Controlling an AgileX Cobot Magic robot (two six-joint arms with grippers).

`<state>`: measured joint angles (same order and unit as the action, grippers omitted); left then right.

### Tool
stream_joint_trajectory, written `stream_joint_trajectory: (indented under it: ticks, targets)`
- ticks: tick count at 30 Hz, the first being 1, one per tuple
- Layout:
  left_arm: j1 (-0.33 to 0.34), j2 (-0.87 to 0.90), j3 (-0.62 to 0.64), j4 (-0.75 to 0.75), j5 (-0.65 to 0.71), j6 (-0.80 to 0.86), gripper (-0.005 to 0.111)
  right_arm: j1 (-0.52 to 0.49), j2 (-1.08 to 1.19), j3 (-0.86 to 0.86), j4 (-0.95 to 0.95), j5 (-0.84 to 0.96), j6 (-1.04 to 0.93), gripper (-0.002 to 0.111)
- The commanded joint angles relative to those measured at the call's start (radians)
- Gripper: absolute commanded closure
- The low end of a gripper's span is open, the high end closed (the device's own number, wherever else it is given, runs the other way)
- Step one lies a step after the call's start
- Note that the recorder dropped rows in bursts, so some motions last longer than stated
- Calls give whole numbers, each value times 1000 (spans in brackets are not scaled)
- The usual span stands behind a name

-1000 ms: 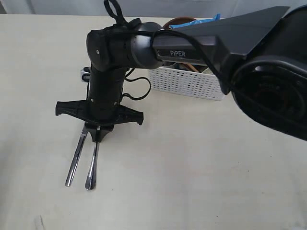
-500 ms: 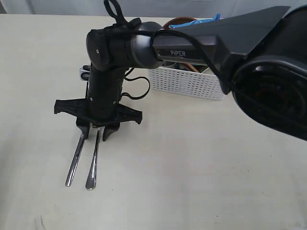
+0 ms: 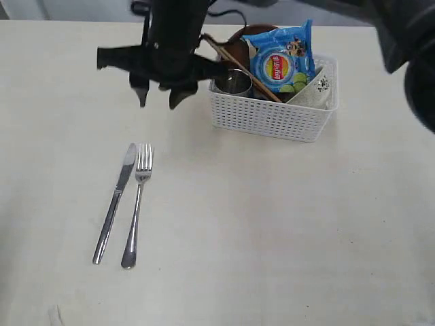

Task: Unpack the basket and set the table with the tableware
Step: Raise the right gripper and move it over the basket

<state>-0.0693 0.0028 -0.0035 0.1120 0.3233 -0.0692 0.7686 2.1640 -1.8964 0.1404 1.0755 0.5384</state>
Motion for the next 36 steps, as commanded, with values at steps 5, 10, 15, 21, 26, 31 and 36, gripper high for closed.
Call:
stream_joint_trajectory:
  ticks: [5, 10, 15, 21, 26, 31, 36]
  targets:
    - [2, -3, 3, -11, -1, 1, 107, -198, -49, -50, -127, 79, -73, 64]
    - [2, -3, 3, -11, -1, 1, 107, -252, -49, -50, -150, 58, -103, 64]
    - [2, -3, 3, -11, -1, 1, 107, -287, -17, -50, -148, 58, -182, 64]
    - [2, -3, 3, -11, -1, 1, 107, -287, 7, -50, -115, -8, -505, 64]
    - [2, -3, 3, -11, -1, 1, 107, -289, 7, -50, -102, -72, -640, 64]
    - [2, -3, 3, -11, -1, 1, 107, -287, 17, -50, -93, -95, -748, 64]
    - [2, -3, 3, -11, -1, 1, 107, -287, 42, -50, -87, -74, -831, 64]
